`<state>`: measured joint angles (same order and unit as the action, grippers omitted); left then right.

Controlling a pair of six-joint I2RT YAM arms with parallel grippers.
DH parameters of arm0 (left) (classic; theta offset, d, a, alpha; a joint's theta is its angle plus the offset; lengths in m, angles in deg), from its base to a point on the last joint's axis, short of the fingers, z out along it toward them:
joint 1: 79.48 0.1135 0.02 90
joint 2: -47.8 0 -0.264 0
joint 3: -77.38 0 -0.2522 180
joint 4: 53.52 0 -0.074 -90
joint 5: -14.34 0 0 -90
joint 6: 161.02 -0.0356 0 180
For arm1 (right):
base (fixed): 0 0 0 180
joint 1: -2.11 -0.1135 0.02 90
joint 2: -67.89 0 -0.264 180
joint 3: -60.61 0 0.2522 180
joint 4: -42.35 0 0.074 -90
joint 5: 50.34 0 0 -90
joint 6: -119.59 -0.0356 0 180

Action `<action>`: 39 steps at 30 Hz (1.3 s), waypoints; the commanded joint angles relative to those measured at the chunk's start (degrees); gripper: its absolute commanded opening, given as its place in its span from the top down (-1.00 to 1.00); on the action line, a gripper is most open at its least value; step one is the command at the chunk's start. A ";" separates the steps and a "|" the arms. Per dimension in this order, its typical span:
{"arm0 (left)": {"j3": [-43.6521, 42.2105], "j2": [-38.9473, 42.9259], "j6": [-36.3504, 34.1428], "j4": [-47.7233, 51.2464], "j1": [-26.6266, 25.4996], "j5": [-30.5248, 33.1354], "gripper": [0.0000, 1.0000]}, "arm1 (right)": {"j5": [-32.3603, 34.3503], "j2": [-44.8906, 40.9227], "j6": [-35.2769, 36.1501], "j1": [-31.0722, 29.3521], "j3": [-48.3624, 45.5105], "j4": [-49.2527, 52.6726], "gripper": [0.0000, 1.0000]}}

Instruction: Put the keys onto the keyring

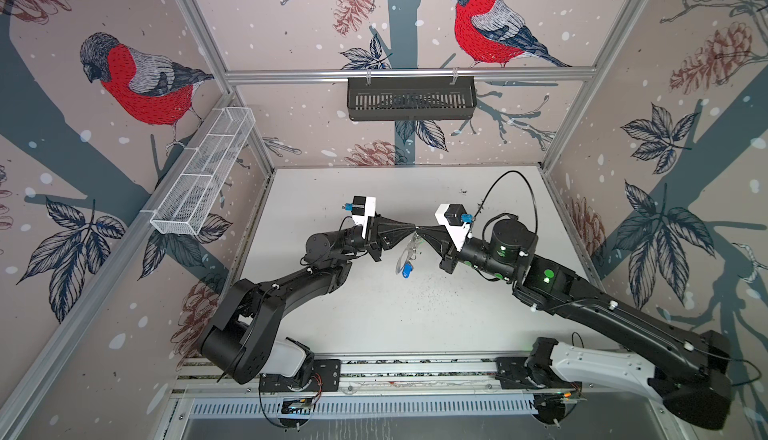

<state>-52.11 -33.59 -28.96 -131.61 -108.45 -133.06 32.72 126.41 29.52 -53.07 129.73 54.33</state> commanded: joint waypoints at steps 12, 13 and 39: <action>-0.36 3.65 -7.71 7.00 0.40 3.20 0.25 | 4.33 -2.05 -0.89 0.21 -0.46 -1.98 1.00; -0.53 4.01 -8.28 7.64 0.46 3.87 0.21 | 4.60 -2.22 -1.05 0.30 -0.75 -2.06 1.00; -8.56 22.77 -28.75 37.65 0.77 21.10 -0.13 | 8.12 -0.62 -4.57 7.67 4.02 -3.20 1.00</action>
<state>-60.09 -11.21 -56.19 -94.96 -107.75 -112.96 39.63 125.51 26.15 -45.77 132.98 54.22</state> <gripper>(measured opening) 0.566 0.053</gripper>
